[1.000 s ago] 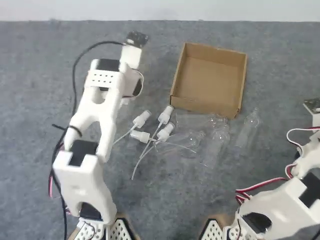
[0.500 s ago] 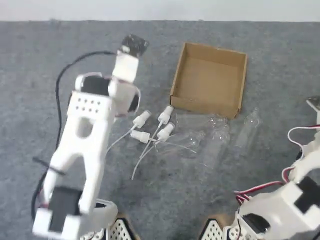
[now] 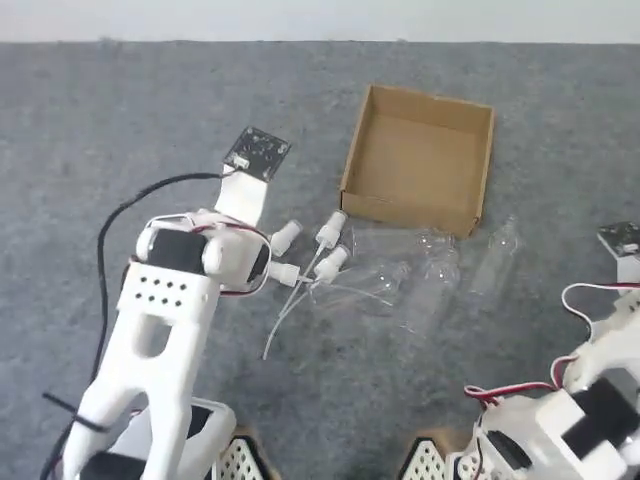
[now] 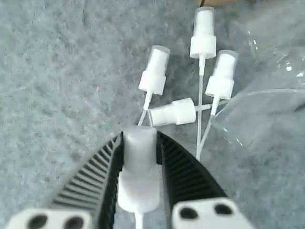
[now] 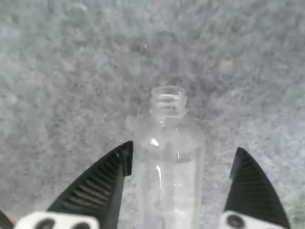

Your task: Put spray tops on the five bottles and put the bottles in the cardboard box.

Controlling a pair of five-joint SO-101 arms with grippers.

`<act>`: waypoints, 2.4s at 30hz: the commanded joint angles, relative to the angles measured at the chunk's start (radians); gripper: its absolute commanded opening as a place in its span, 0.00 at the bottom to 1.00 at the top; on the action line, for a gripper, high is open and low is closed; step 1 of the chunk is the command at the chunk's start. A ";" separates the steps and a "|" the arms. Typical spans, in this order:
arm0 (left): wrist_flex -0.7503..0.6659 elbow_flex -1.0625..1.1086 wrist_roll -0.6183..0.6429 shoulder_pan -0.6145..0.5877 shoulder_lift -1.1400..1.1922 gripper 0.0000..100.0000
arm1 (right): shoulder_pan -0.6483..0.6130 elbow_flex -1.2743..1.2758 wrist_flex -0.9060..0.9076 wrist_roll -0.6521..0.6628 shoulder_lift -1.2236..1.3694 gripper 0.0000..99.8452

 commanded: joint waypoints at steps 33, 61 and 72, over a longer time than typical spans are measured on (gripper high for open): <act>-0.127 -0.018 0.166 -0.041 -0.370 0.01 | -0.877 -0.098 0.101 -0.753 -0.498 0.01; -0.594 -0.209 0.485 -0.152 -0.417 0.01 | -1.698 0.399 -0.743 -0.984 -0.559 0.01; -0.606 -0.099 0.489 -0.040 -0.417 0.01 | -1.693 0.416 -0.773 -0.987 -0.559 0.01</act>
